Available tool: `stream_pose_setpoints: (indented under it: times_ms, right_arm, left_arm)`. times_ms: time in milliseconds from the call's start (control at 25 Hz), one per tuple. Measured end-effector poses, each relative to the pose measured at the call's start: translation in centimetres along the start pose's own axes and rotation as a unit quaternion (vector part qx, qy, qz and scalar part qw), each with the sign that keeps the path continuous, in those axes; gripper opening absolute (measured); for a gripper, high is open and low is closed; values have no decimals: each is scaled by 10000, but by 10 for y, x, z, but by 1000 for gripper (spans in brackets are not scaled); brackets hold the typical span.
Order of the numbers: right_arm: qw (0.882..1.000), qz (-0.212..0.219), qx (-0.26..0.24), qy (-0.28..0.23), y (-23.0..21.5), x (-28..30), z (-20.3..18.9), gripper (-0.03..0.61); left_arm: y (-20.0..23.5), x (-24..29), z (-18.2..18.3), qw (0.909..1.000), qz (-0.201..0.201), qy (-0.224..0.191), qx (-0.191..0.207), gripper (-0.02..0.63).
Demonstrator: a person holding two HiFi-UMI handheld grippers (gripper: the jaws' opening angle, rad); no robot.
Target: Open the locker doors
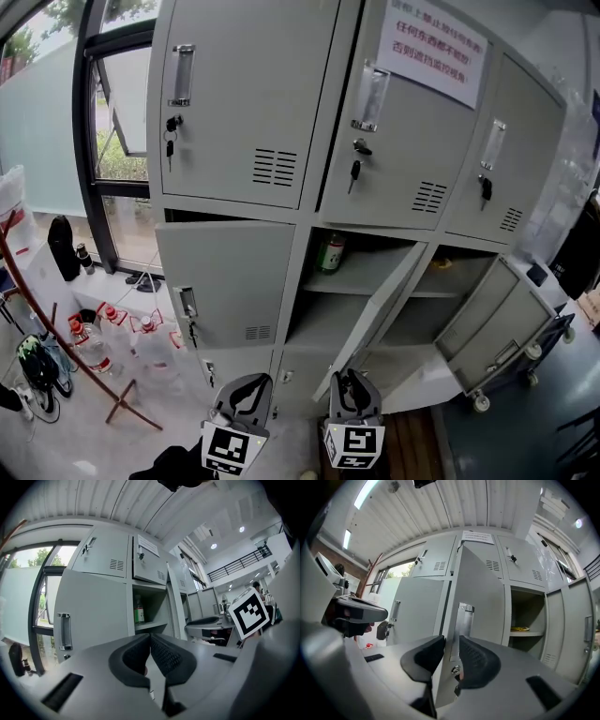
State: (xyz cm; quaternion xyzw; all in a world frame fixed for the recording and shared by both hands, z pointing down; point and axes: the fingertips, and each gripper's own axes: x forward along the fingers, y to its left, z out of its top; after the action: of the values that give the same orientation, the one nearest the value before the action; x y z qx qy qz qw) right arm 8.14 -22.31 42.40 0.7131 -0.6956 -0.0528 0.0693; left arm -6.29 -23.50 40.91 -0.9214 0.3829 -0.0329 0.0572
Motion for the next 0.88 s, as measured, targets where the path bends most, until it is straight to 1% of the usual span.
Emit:
stream_pose_setpoints:
  times_ms: [360,480,640,880]
  right_arm:
    - [9991,-397,44,135,-29,-37,-8,107]
    - [9982,-580,44,150,-41,-49,-10,90]
    - [9961,-860,38,202,-60,-65,-15,49]
    - [9931,-1144,71,250,-90,-83,-22,46]
  left_arm:
    - [-44,10,5,9983,-579,-77,-13,25]
    - [-57,13,5,9975,-701,-80,-32,25]
    - [-75,17,5,9962,-863,-80,-26,25]
    - [-97,27,9,9944,-1051,-105,-14,25]
